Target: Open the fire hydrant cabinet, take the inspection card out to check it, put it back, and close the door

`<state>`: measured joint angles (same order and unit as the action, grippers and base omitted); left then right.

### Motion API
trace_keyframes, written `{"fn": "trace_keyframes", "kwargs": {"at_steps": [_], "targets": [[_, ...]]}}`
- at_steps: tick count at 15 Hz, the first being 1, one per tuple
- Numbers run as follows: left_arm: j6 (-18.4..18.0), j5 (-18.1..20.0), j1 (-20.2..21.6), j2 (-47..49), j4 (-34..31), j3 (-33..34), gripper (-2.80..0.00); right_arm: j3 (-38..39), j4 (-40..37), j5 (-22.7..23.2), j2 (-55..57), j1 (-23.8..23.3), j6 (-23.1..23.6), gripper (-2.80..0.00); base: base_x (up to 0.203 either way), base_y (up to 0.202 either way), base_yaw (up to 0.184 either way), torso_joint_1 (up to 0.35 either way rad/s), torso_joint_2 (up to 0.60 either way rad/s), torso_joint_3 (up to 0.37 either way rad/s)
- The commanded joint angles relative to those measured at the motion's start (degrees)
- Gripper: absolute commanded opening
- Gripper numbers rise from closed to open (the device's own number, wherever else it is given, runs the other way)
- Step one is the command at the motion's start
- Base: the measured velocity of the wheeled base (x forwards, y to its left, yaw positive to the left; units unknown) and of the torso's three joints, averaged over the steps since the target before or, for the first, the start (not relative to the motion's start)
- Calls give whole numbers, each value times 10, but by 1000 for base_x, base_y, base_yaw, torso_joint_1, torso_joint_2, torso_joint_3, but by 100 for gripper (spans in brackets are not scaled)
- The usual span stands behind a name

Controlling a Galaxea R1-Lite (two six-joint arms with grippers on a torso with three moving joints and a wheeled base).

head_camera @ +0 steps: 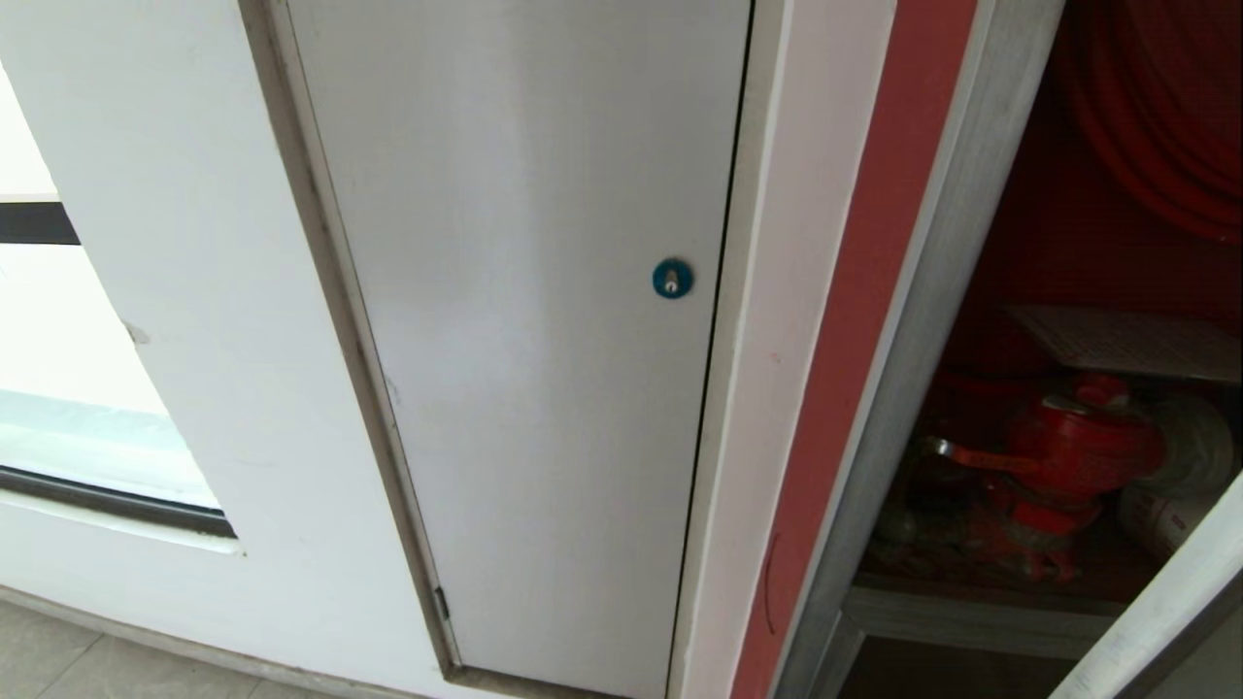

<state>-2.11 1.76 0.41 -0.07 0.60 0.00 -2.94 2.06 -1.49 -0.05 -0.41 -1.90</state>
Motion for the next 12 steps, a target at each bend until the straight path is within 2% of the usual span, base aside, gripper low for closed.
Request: {"fn": "trace_keyframes", "kwargs": {"at_steps": [1,3,5,10,12], "targets": [[0,0,0,1,0,4,-280,-59,-31,0,6,0,2,-280,0,0,0,0,0,0],[1,0,0,1,0,4,-280,-143,-92,19,38,1,4,-280,0,0,0,0,0,0],[0,0,0,1,0,4,-280,-214,-118,61,104,1,4,-280,0,0,0,0,0,0],[0,0,0,1,0,4,-280,-325,-130,221,258,1,3,-280,0,0,0,0,0,0],[1,0,0,1,0,4,-280,-363,-130,270,313,1,3,-280,0,0,0,0,0,0]]}}
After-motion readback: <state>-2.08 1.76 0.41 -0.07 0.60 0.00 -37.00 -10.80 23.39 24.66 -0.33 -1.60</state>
